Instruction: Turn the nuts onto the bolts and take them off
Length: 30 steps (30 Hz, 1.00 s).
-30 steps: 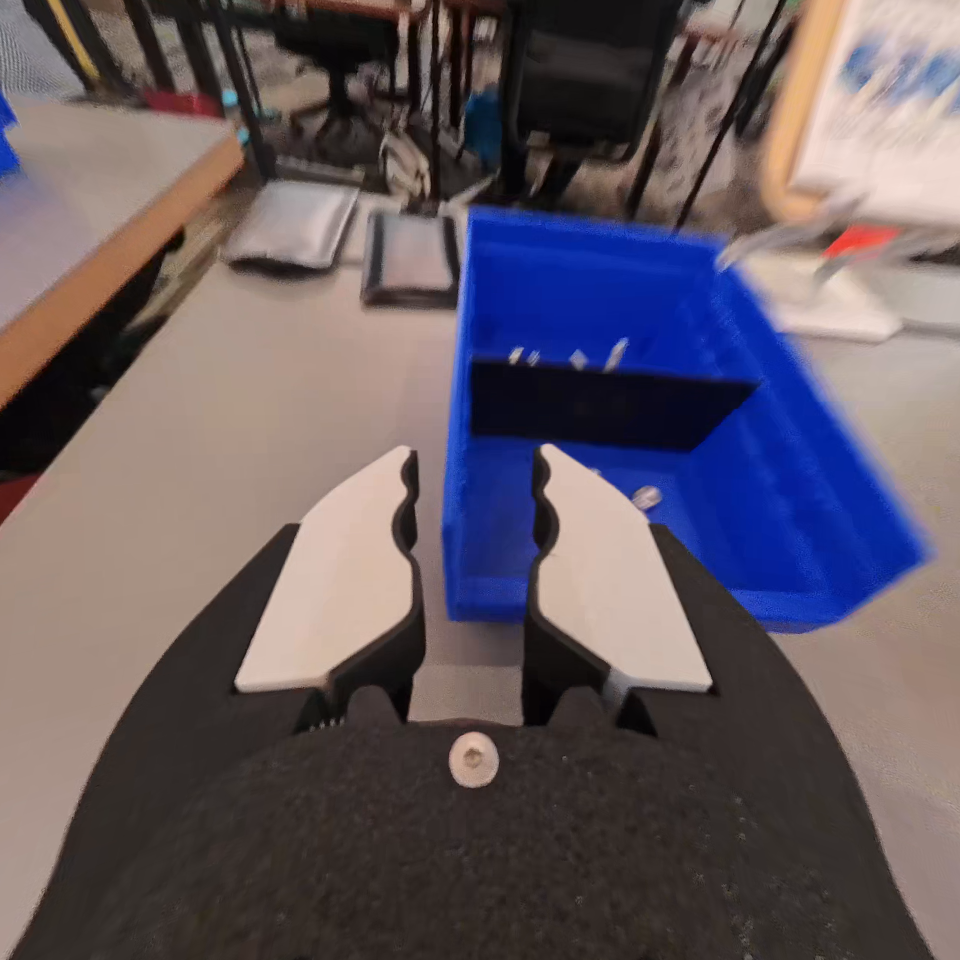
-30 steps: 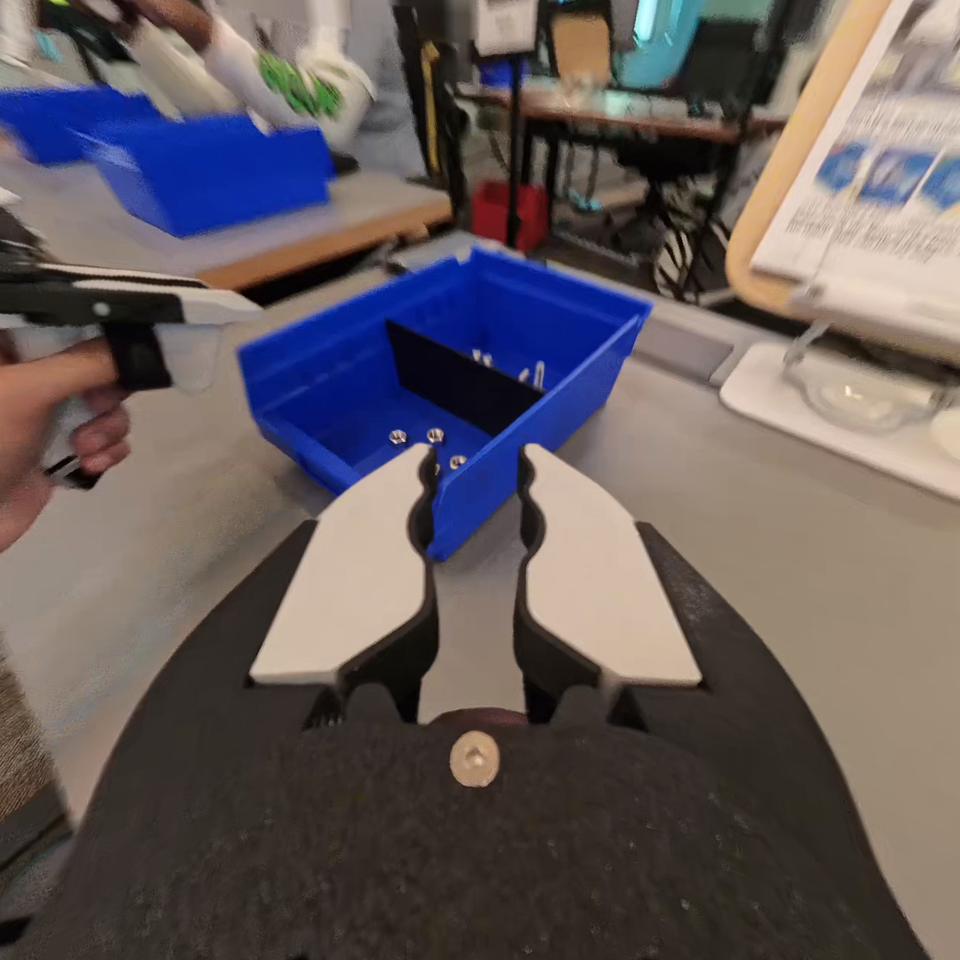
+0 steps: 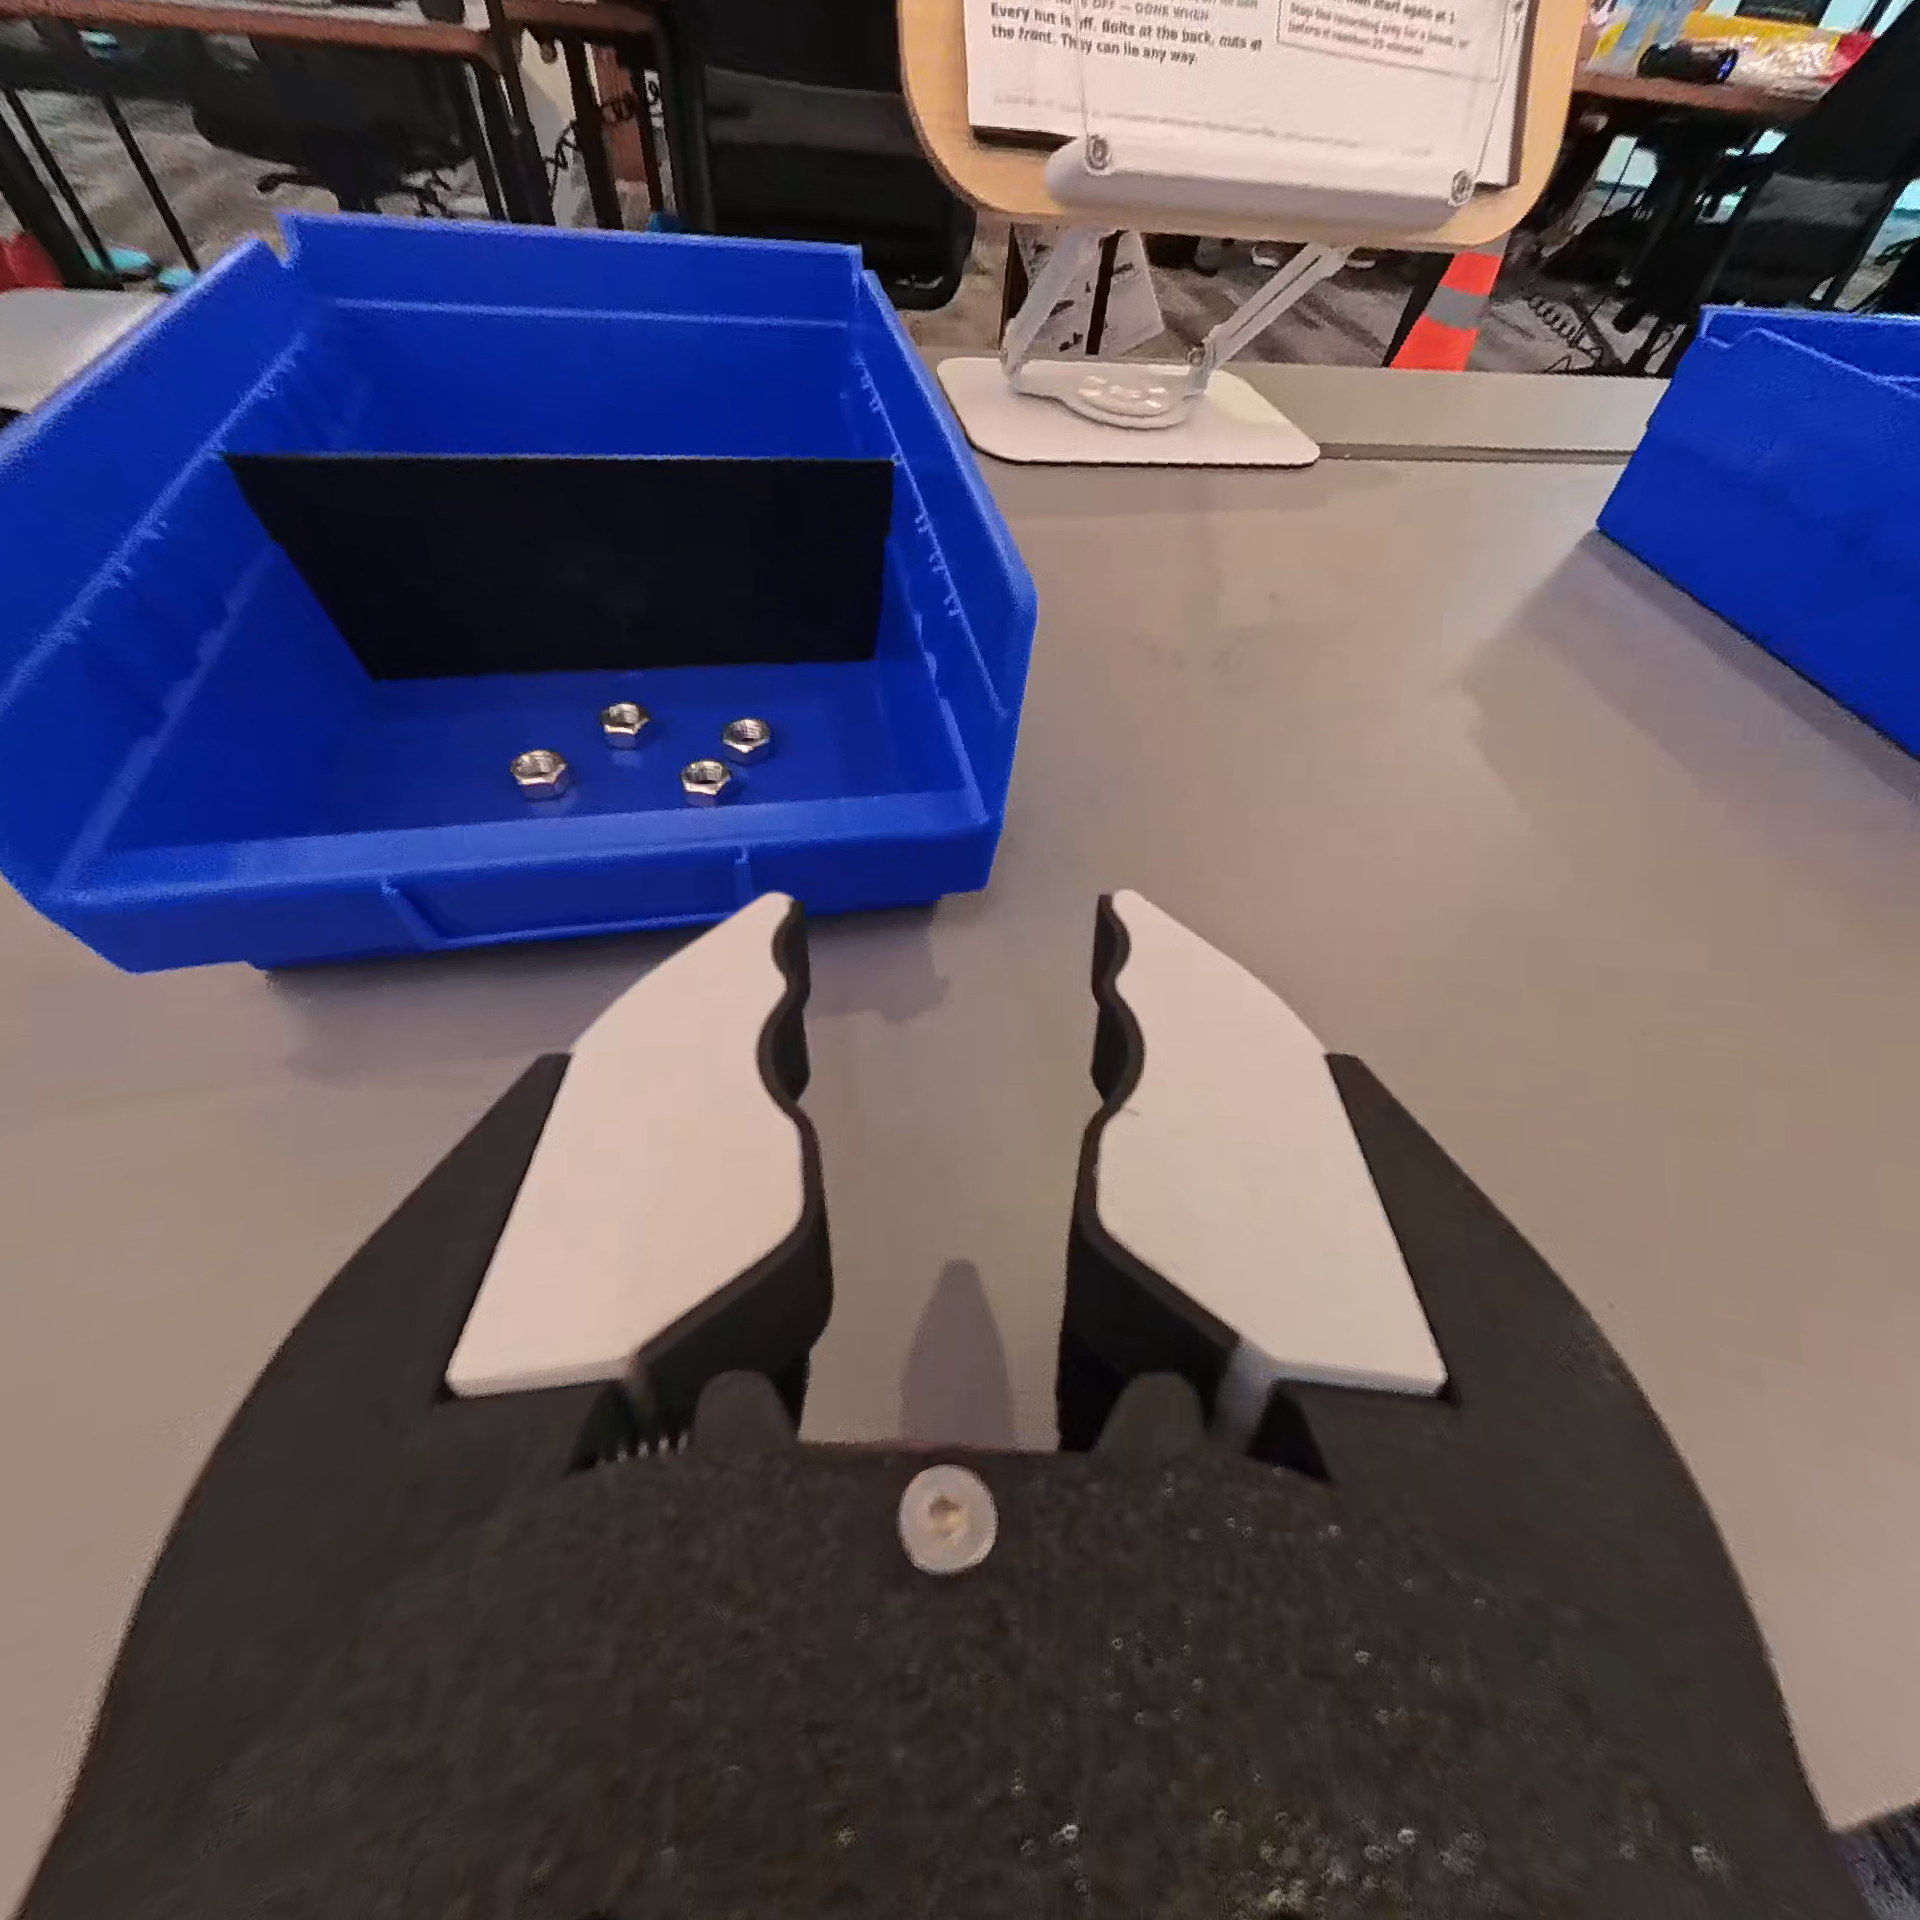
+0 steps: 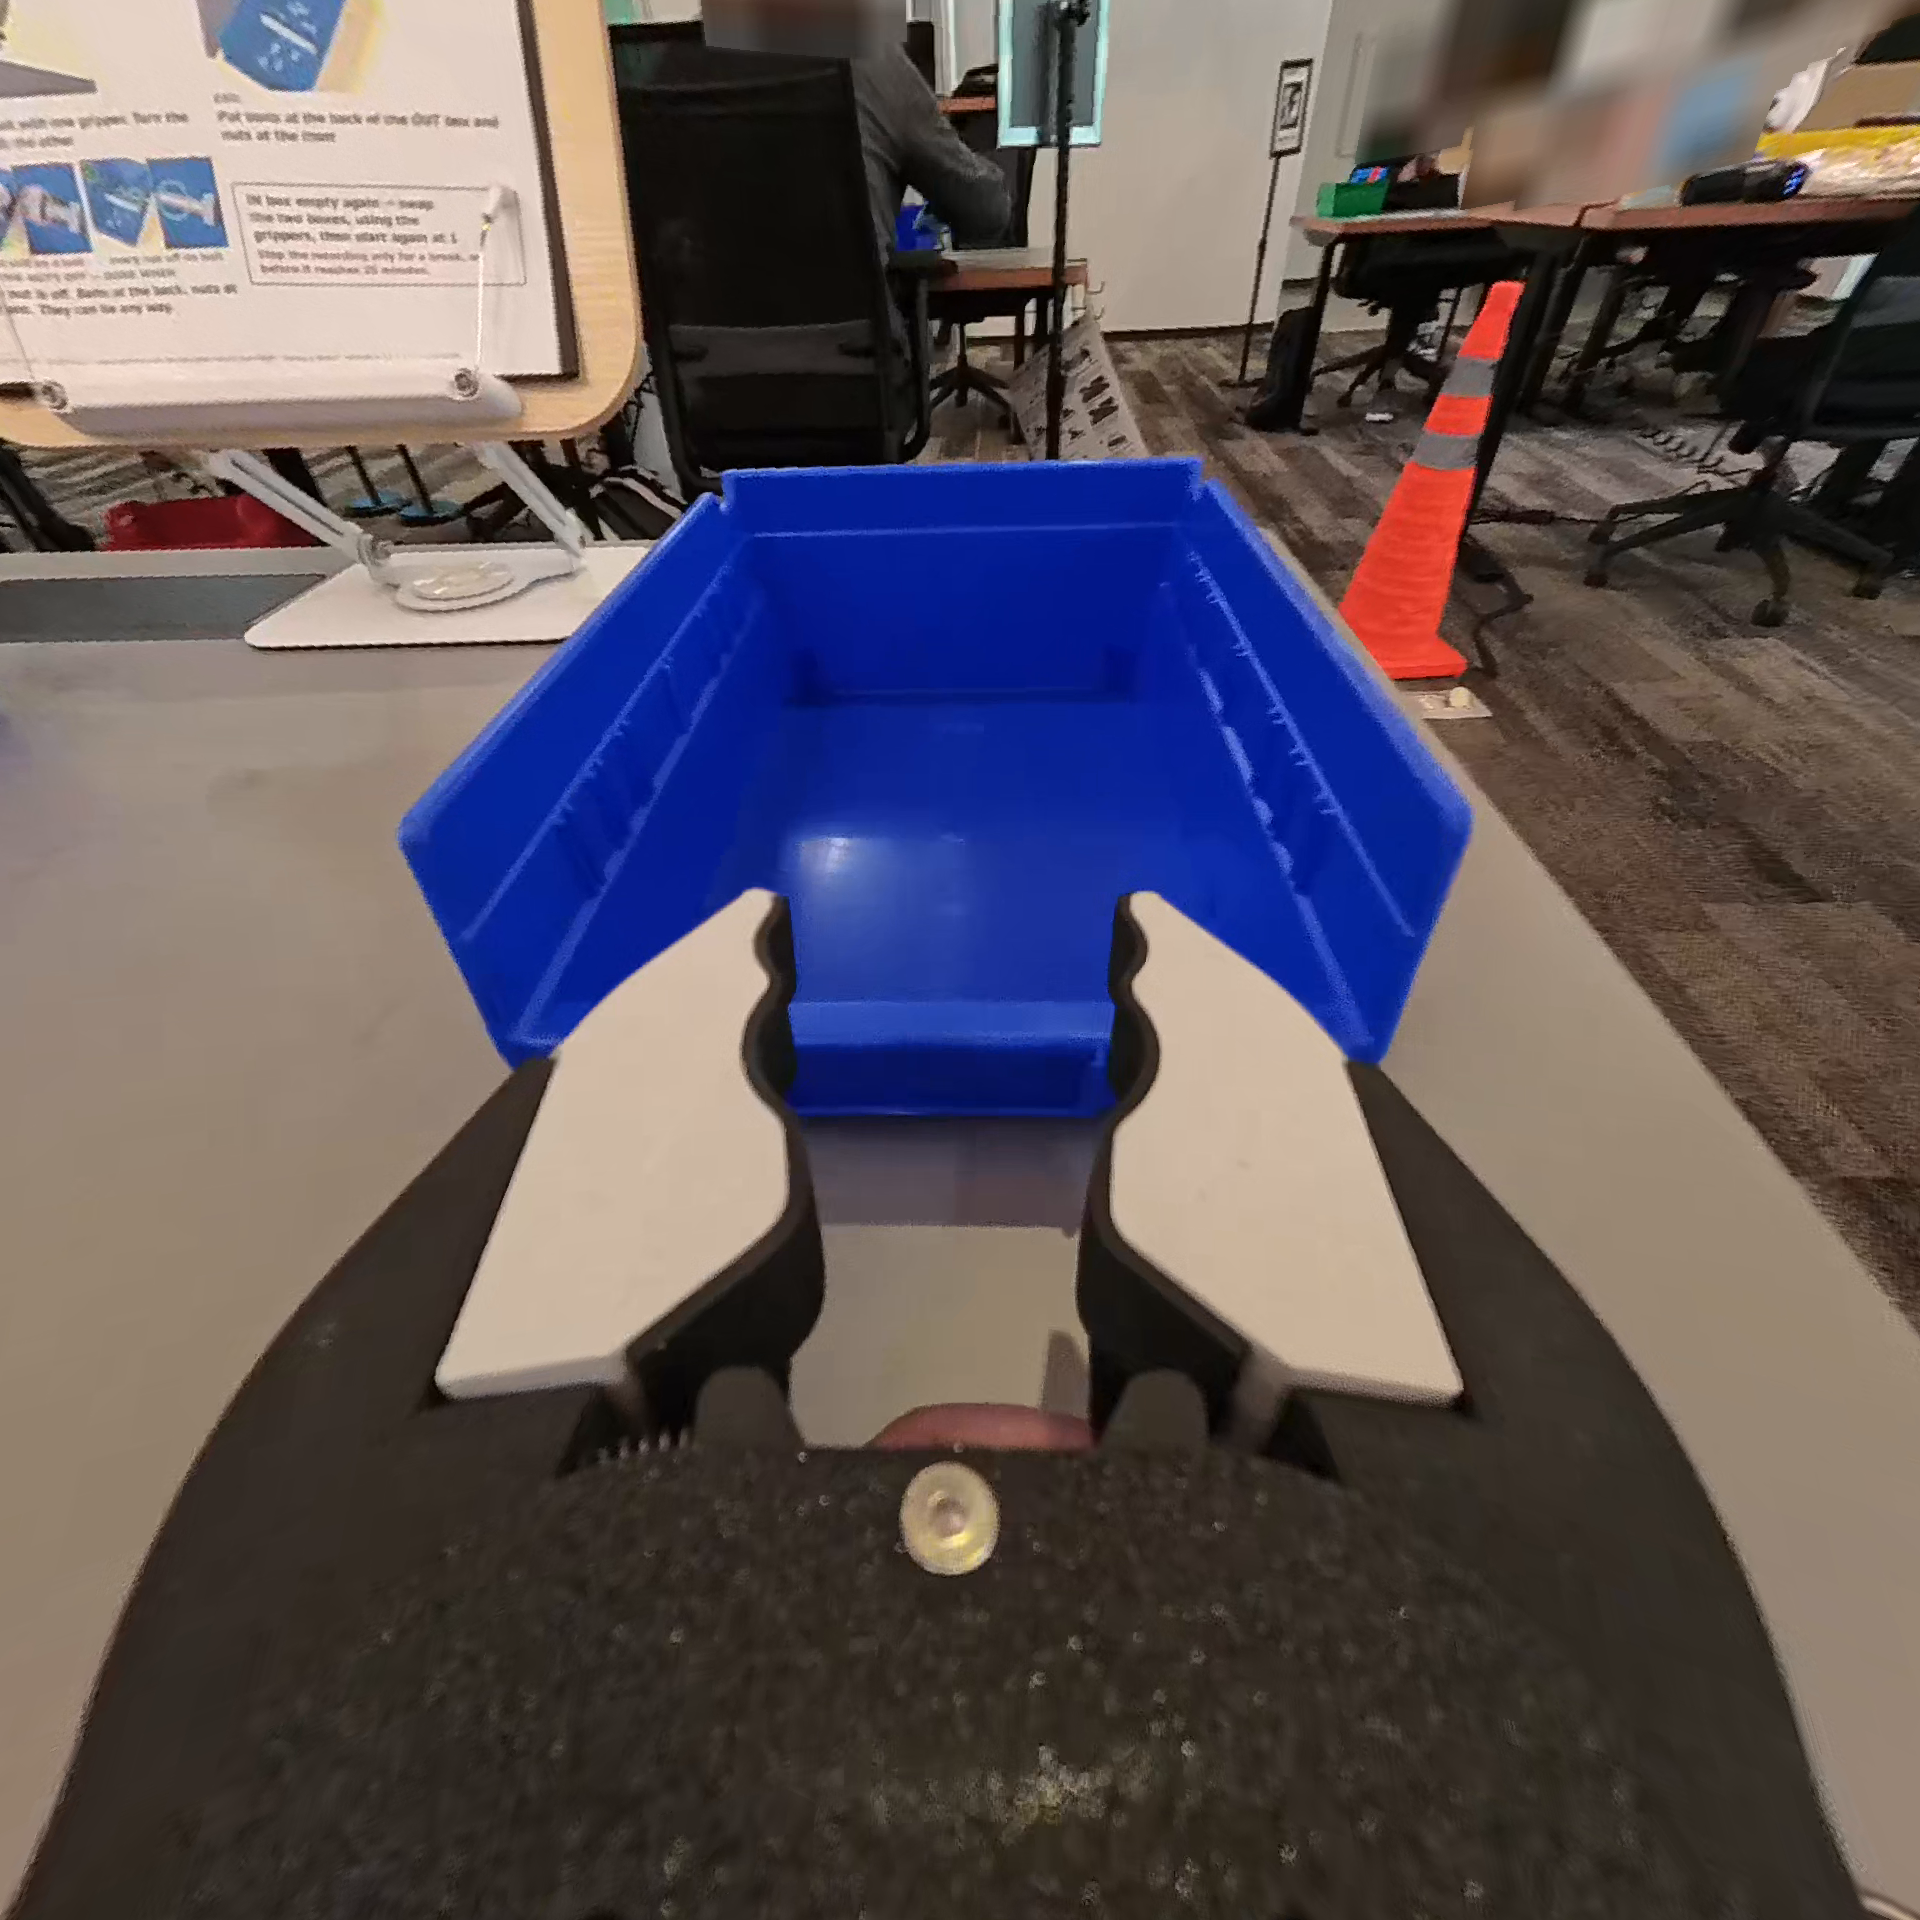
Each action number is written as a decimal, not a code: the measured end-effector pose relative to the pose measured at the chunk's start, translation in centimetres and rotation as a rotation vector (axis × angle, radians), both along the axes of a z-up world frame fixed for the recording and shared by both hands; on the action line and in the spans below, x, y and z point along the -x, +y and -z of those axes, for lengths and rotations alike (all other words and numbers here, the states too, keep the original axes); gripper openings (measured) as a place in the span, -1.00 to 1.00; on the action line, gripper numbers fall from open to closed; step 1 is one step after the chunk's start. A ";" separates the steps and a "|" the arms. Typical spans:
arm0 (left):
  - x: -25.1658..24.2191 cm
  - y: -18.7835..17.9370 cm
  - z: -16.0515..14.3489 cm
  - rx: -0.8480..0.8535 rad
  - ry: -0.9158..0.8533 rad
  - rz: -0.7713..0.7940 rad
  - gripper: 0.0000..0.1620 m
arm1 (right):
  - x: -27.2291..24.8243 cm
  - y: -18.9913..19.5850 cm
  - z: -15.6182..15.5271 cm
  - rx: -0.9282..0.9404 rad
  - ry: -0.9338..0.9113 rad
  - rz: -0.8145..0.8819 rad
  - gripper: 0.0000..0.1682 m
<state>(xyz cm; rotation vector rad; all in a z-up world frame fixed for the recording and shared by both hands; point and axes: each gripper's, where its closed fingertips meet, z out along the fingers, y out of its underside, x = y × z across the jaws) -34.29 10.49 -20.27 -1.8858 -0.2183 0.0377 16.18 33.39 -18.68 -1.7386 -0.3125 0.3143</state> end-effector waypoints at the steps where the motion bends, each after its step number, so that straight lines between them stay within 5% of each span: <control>1: 0.0 -0.1 0.2 0.013 -0.008 0.002 -0.37 | 0.4 0.0 0.2 0.009 0.009 -0.018 -0.32; 15: -1.6 0.3 0.7 0.050 -0.017 0.125 -0.36 | 3.2 -1.1 -0.5 -0.031 -0.007 -0.122 -0.38; 19: -2.6 1.5 -2.7 0.049 0.023 0.271 -0.36 | 3.3 -1.4 -0.7 -0.038 0.012 -0.141 -0.41; 25: 3.1 9.0 -7.2 0.367 0.395 0.455 -0.42 | 3.8 -1.3 -0.9 -0.034 0.039 -0.171 -0.42; 30: 7.5 17.4 -4.4 0.640 0.421 0.685 -0.45 | 4.4 -1.6 -0.7 -0.018 0.056 -0.198 -0.44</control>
